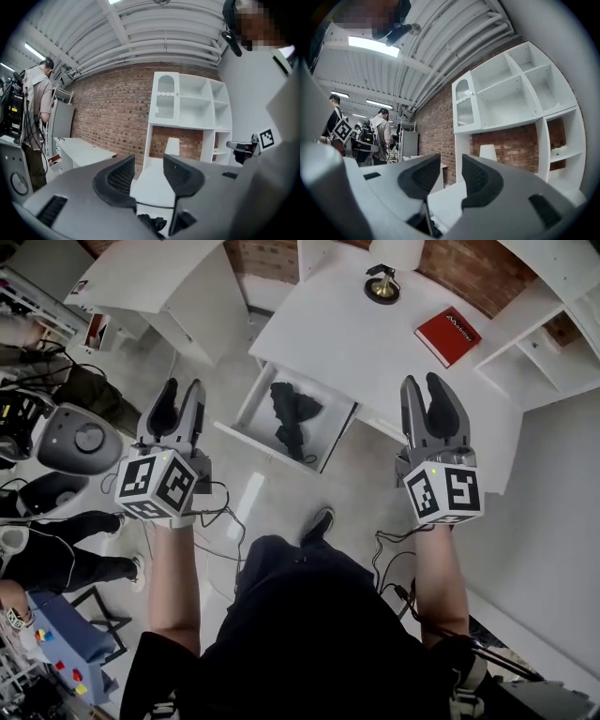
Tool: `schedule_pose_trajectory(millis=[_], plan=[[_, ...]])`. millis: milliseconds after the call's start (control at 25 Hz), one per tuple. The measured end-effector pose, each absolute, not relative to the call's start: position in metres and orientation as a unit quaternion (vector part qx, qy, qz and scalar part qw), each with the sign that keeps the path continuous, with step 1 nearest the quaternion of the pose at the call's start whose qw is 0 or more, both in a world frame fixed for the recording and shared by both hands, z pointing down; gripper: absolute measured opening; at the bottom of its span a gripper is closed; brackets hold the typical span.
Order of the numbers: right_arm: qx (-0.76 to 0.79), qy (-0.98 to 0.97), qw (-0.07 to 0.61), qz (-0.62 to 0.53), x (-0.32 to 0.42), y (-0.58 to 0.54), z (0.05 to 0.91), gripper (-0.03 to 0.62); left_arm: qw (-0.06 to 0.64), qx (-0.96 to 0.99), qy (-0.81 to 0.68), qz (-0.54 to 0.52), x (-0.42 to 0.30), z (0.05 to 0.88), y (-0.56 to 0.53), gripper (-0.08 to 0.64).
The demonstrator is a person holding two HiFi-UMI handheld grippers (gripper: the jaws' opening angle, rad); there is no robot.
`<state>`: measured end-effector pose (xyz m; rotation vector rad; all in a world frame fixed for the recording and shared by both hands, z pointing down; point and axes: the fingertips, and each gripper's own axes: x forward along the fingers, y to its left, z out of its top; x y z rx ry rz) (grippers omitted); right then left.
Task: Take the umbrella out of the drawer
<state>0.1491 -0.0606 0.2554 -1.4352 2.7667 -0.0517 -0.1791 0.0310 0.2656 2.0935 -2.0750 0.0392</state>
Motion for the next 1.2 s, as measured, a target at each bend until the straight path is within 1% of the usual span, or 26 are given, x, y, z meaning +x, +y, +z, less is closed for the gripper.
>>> schedule_pose_trajectory(millis=[280, 440, 600, 840, 1200], plan=[[-0.46, 0.888, 0.006, -0.024, 0.135, -0.08, 0.267, 0.141, 0.158, 0.705, -0.691, 0.022, -0.188, 0.319, 0.008, 0.178], [-0.481, 0.877, -0.009, -0.023, 0.134, -0.094, 0.273, 0.14, 0.189, 0.711, -0.676, 0.038, -0.199, 0.359, -0.021, 0.178], [-0.506, 0.861, -0.024, -0.037, 0.13, -0.115, 0.282, 0.137, 0.249, 0.714, -0.652, 0.046, -0.211, 0.407, -0.053, 0.183], [-0.526, 0.848, -0.045, -0.047, 0.096, -0.153, 0.297, 0.137, 0.332, 0.717, -0.607, 0.086, -0.224, 0.491, -0.096, 0.186], [-0.551, 0.83, -0.073, -0.054, 0.064, -0.184, 0.316, 0.135, 0.439, 0.709, -0.534, 0.14, -0.215, 0.594, -0.12, 0.193]])
